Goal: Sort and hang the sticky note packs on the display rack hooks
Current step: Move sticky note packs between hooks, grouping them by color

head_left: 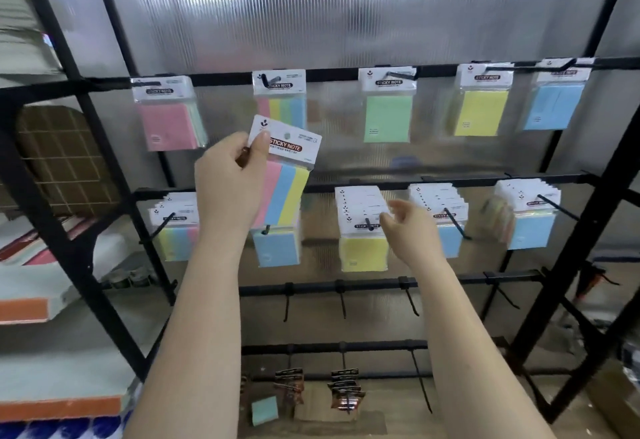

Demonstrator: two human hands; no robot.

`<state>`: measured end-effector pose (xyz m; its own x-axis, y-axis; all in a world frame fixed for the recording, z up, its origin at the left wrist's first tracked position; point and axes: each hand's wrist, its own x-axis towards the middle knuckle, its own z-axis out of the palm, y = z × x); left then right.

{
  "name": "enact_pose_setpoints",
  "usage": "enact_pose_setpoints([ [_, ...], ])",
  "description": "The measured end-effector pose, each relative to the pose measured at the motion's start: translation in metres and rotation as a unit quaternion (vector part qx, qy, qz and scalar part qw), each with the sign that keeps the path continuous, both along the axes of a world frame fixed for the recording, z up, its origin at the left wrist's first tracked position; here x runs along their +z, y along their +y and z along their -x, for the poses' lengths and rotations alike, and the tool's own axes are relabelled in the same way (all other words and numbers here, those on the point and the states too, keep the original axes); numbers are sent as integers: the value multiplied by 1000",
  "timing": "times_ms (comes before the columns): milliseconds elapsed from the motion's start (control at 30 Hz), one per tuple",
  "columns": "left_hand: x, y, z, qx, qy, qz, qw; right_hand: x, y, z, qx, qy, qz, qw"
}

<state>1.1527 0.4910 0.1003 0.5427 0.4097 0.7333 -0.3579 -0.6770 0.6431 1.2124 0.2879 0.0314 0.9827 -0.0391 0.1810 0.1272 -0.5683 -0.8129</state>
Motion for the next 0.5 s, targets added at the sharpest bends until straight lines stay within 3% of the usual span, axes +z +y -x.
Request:
enact_pose_setpoints([
  [300,37,46,-34,-82,-61,3,995,-3,54,-2,-99,-8,-28,995],
  [500,43,42,-51,-117,-85,34,989,-5,55,-7,-114,-7,-25,993],
])
